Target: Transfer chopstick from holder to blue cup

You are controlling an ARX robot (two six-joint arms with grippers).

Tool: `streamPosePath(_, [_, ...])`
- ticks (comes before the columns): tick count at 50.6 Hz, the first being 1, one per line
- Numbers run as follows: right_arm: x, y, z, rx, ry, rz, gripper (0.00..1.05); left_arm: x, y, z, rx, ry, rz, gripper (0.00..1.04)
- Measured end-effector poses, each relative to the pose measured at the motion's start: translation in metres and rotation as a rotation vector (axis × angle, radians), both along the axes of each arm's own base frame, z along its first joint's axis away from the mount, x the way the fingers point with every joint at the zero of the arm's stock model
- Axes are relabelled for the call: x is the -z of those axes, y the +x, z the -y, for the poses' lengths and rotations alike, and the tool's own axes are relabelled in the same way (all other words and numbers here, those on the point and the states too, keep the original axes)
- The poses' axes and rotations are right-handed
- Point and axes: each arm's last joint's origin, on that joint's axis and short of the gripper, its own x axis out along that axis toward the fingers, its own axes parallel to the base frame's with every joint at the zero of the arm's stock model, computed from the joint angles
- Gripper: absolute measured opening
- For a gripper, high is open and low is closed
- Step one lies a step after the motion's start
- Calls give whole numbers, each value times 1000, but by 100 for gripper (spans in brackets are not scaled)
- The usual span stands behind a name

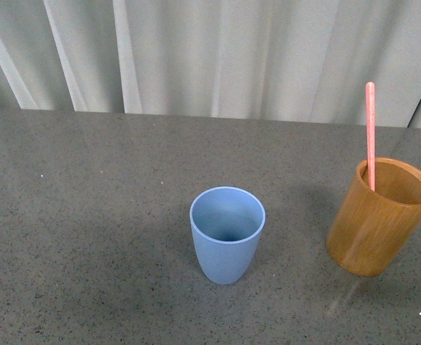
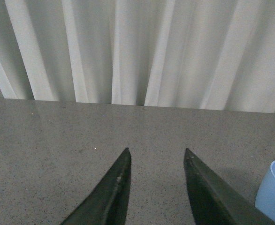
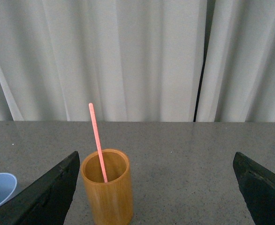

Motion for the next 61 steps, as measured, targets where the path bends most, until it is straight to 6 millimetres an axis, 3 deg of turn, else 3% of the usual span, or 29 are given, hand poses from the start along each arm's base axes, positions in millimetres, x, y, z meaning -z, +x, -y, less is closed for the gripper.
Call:
streamPosePath(5, [1,0,0,7,8,-28,95,0,0,0,0,0,0,67])
streamPosePath(9, [3,3,0,14,23,-266,95,0,0,0,0,0,0,80])
streamPosePath(11, [5,8,0,-5,23,-361,95,0,0,0,0,0,0,85])
streamPosePath(17, [7,26,-3,-72,24,-412,95,0,0,0,0,1,0,100])
streamPosePath(25, [-2,75,-11,-139,-18,-370,95,0,0,0,0,0,1,98])
streamPosePath(32, [9,116,-24,-184,-32,-404,95,0,0,0,0,0,1,98])
streamPosePath(47, [15,168,-52,-268,-54,-406,95,0,0,0,0,0,1,98])
streamPosePath(61, [21,202,-55,-244,-72,-418,95,0,0,0,0,0,1,98])
